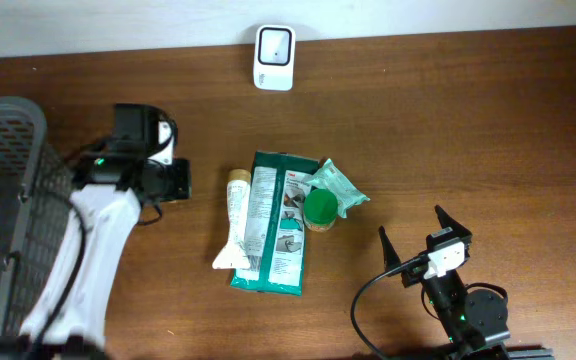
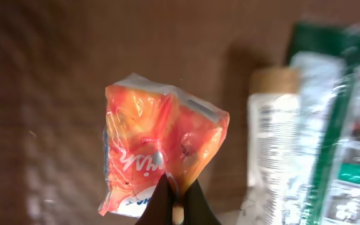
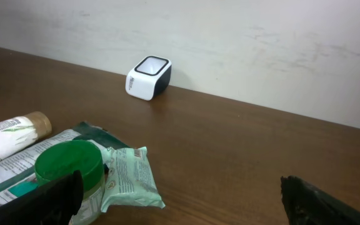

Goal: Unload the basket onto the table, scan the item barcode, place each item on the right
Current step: 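Set the orange bottle beside the white tube and release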

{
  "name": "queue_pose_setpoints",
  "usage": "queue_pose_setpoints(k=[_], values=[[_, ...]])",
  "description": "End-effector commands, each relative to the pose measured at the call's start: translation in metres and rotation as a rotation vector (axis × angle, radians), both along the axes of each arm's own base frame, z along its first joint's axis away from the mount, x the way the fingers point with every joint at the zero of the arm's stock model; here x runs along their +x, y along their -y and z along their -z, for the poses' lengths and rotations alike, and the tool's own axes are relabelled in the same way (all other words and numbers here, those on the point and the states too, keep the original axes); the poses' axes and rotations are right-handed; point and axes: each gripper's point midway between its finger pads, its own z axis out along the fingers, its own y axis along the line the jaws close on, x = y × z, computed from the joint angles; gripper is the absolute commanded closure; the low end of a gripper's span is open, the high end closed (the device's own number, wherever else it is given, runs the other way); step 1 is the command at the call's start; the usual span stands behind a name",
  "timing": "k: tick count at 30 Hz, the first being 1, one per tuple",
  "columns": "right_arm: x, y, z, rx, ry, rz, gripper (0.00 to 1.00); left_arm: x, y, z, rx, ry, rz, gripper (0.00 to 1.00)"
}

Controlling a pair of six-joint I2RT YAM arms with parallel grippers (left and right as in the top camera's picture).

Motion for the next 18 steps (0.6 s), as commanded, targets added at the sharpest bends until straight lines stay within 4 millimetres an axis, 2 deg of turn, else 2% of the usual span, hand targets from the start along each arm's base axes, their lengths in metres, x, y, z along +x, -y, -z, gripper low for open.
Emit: queue_pose_setpoints(k=[1,3,4,11,12,13,16,18], values=[[-0.001,-0.002,0.002,0.006,-0.005,-0.007,0.02,-0.010,0.007,0.053,-0.018,-0.162,-0.020,1.00],[-0.001,-0.002,0.002,0.006,-0.005,-0.007,0.02,-0.011,0.014,0.072,-0.023,-0.214,-0.004,1.00],[-0.001,-0.002,0.002,0.006,-0.005,-0.007,0.02,-0.009,0.027,0.082,-0.051,-0.229,0.020,1.00],[-0.001,-0.002,0.002,0.006,-0.005,-0.007,0.01,-0.005,0.055,0.083,-0.097,-0.206,0.030,0.99],[-0.001,-0.002,0.002,0.006,-0.005,-0.007,0.02,-0.004,0.059,0.083,-0.098,-0.199,0.040,0.63],[-0.001,-0.002,0.002,0.006,-0.005,-0.007,0.01,-0.003,0.059,0.083,-0.098,-0.195,0.041,0.01],[-0.001,-0.002,0.002,0.006,-0.005,-0.007,0.02,0.001,0.055,0.082,-0.072,-0.176,0.036,0.01],[-0.001,-0.002,0.002,0.006,-0.005,-0.007,0.02,0.010,0.054,0.069,-0.062,-0.141,0.074,0.01]])
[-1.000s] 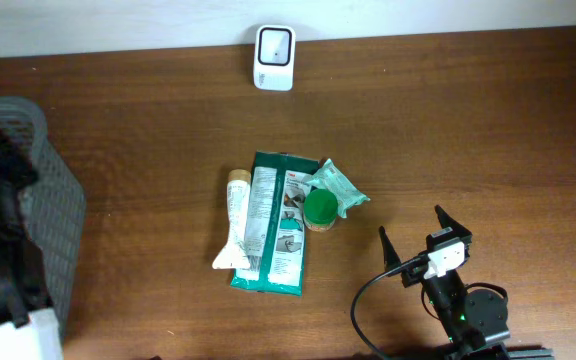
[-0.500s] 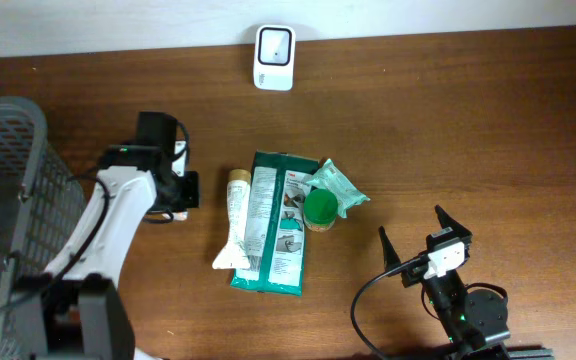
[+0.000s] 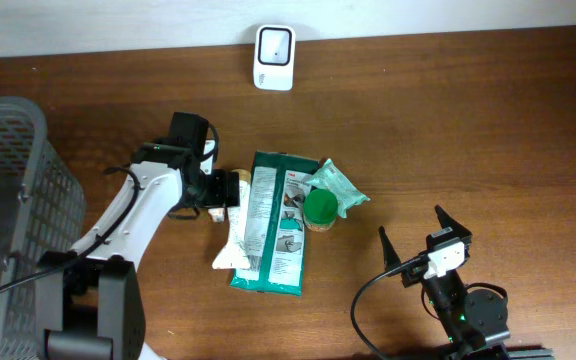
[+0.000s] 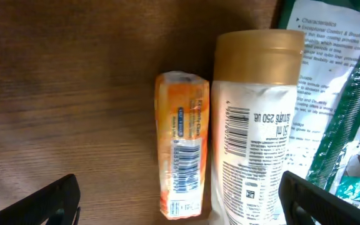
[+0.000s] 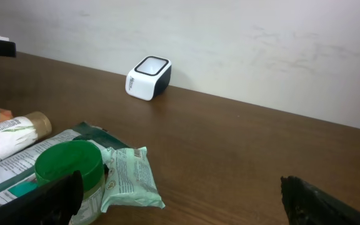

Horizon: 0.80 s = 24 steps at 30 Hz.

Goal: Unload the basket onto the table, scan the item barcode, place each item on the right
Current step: 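Set the orange bottle beside the white tube and release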

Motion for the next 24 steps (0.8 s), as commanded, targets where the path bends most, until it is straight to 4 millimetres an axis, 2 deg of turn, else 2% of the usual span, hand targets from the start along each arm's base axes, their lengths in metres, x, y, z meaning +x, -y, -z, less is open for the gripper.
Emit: queue_pose_setpoints(k=[1,3,5,6,8,10,12,13,15,17,21,24], values=[[-0.001,-0.002,0.002,0.007,-0.005,-0.007,0.01,0.012,-0.002,-0.017,0.017,0.051,0.050,0.01],[-0.001,-0.002,0.002,0.007,-0.005,-0.007,0.02,0.016,-0.003,-0.043,0.026,0.089,0.107,0.01],[-0.001,-0.002,0.002,0.007,-0.005,-0.007,0.02,0.014,-0.006,-0.083,0.034,0.127,0.155,0.01],[-0.001,-0.002,0.002,0.007,-0.005,-0.007,0.01,0.013,-0.010,-0.095,0.038,0.138,0.159,0.01],[-0.001,-0.002,0.002,0.007,-0.005,-0.007,0.02,0.010,-0.032,-0.134,0.058,0.183,0.172,0.01],[-0.001,-0.002,0.002,0.007,-0.005,-0.007,0.02,0.010,-0.063,-0.157,0.077,0.219,0.124,0.01],[-0.001,-0.002,0.002,0.007,-0.005,-0.007,0.02,0.009,-0.099,-0.163,0.093,0.232,0.034,0.01],[-0.001,-0.002,0.002,0.007,-0.005,-0.007,0.02,0.008,-0.123,-0.164,0.107,0.234,-0.012,0.01],[-0.001,-0.002,0.002,0.007,-0.005,-0.007,0.02,0.012,-0.156,-0.168,0.147,0.273,-0.033,0.01],[-0.001,-0.002,0.002,0.007,-0.005,-0.007,0.02,0.013,-0.180,-0.171,0.183,0.297,-0.034,0.01],[-0.001,-0.002,0.002,0.007,-0.005,-0.007,0.01,0.006,-0.208,-0.172,0.197,0.294,-0.099,0.01],[-0.001,-0.002,0.002,0.007,-0.005,-0.007,0.02,0.001,-0.204,-0.169,0.163,0.279,-0.097,0.01]])
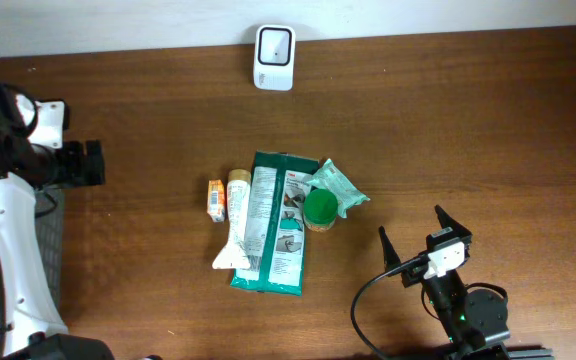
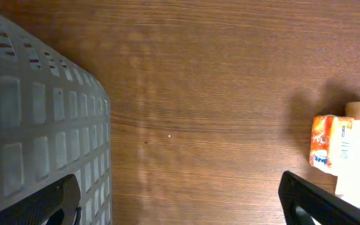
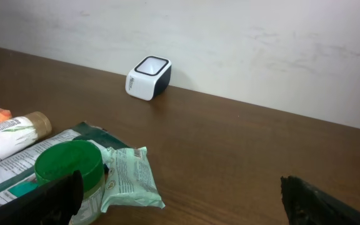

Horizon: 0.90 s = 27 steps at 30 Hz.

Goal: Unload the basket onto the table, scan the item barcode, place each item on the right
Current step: 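Set the orange bottle beside the white tube and release, then withdraw the left gripper to the left side and hold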

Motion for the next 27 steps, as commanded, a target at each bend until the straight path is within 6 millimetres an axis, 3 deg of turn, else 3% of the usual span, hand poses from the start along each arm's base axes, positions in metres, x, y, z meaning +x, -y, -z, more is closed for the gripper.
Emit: queue_pose_setpoints(k=[1,3,6,11,18,22,25,27], values=[[-0.001,-0.002,0.002,0.006,-0.005,-0.007,0.02,-0.008,-0.003,-0.007,-0.001,-0.006,-0.025,0.01],[-0.001,-0.002,0.002,0.006,-0.005,-0.007,0.02,-0.017,-0.007,-0.009,0.006,-0.020,-0.082,0.01],[-0.001,-0.002,0.002,0.006,-0.005,-0.007,0.02,-0.034,-0.004,-0.027,0.026,0.004,-0.117,0.01],[-0.001,-0.002,0.002,0.006,-0.005,-0.007,0.02,-0.074,-0.022,-0.043,0.159,-0.050,-0.232,0.01],[-0.001,-0.002,0.002,0.006,-0.005,-0.007,0.01,-0.083,-0.043,-0.048,0.288,-0.088,-0.271,0.01],[-0.001,-0.002,0.002,0.006,-0.005,-0.007,0.02,-0.073,-0.046,-0.053,0.297,-0.041,-0.274,0.01],[-0.001,-0.002,0.002,0.006,-0.005,-0.007,0.02,-0.046,-0.011,-0.057,0.227,0.043,-0.158,0.01],[-0.001,-0.002,0.002,0.006,-0.005,-0.007,0.02,-0.025,0.038,-0.066,0.159,0.130,0.016,0.01]])
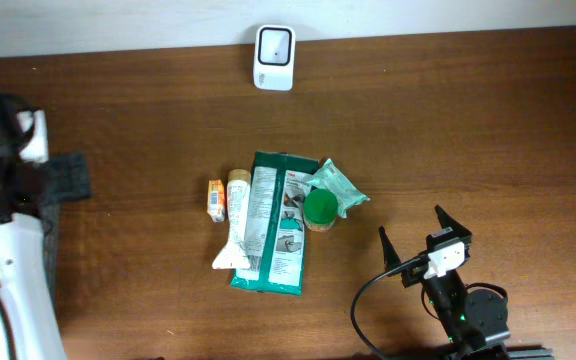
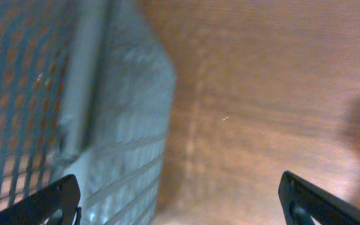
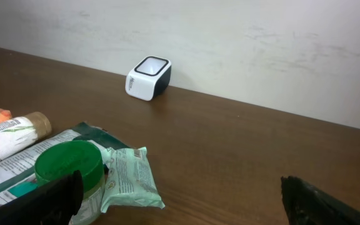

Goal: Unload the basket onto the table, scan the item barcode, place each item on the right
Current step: 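Withdraw the left gripper to the left side and hold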

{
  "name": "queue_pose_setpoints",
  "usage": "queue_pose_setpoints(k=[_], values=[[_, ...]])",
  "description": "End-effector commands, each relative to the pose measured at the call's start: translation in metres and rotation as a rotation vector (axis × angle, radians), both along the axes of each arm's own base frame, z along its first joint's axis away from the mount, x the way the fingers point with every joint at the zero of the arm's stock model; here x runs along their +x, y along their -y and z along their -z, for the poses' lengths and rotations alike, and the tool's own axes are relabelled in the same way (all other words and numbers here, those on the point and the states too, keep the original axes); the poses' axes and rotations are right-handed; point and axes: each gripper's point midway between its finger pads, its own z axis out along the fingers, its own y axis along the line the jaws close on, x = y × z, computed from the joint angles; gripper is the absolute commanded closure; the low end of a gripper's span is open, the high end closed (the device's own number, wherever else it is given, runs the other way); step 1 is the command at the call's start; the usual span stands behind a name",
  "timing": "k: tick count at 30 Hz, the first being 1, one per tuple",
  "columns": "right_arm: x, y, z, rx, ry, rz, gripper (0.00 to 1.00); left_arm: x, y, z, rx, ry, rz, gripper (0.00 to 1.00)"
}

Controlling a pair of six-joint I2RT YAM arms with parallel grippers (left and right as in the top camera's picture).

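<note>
The white barcode scanner (image 1: 274,44) stands at the table's far edge, also in the right wrist view as the scanner (image 3: 148,78). A small orange packet (image 1: 216,200) lies flat against the left side of a white tube (image 1: 234,220). Only a sliver of this packet shows at the right edge of the blurred left wrist view. My left gripper (image 1: 68,178) hangs open and empty far to the left, its fingers spread wide over the basket's edge (image 2: 180,203). My right gripper (image 1: 415,232) rests open and empty near the front right (image 3: 180,200).
A green pouch (image 1: 273,225), a green-lidded jar (image 1: 319,208) and a pale green wipes pack (image 1: 340,188) lie beside the tube in the middle. The grey mesh basket (image 2: 74,94) stands at the table's left end under my left arm.
My left gripper has shifted a little further left and now looks down on the basket's rim. It is still open. The orange packet and the right arm have not moved.
My left gripper first held the orange packet, shut on it, left of the pile. Then it was open above the packet, which lay beside the tube. Then it was off to the left near the basket, and now over the basket's edge.
</note>
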Motion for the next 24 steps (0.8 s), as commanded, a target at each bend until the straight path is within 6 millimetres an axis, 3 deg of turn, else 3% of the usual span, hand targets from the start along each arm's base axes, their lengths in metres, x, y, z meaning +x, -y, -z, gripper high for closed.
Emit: queue_pose_setpoints(k=[1,5,24], values=[[-0.001,-0.002,0.002,0.006,-0.005,-0.007,0.02,0.021,0.062,-0.013,-0.071,0.076,0.231,0.01],[-0.001,-0.002,0.002,0.006,-0.005,-0.007,0.02,0.034,0.084,-0.020,-0.104,0.124,0.370,0.01],[-0.001,-0.001,0.003,0.006,-0.006,-0.006,0.02,0.036,0.084,-0.021,-0.102,0.133,0.373,0.01]])
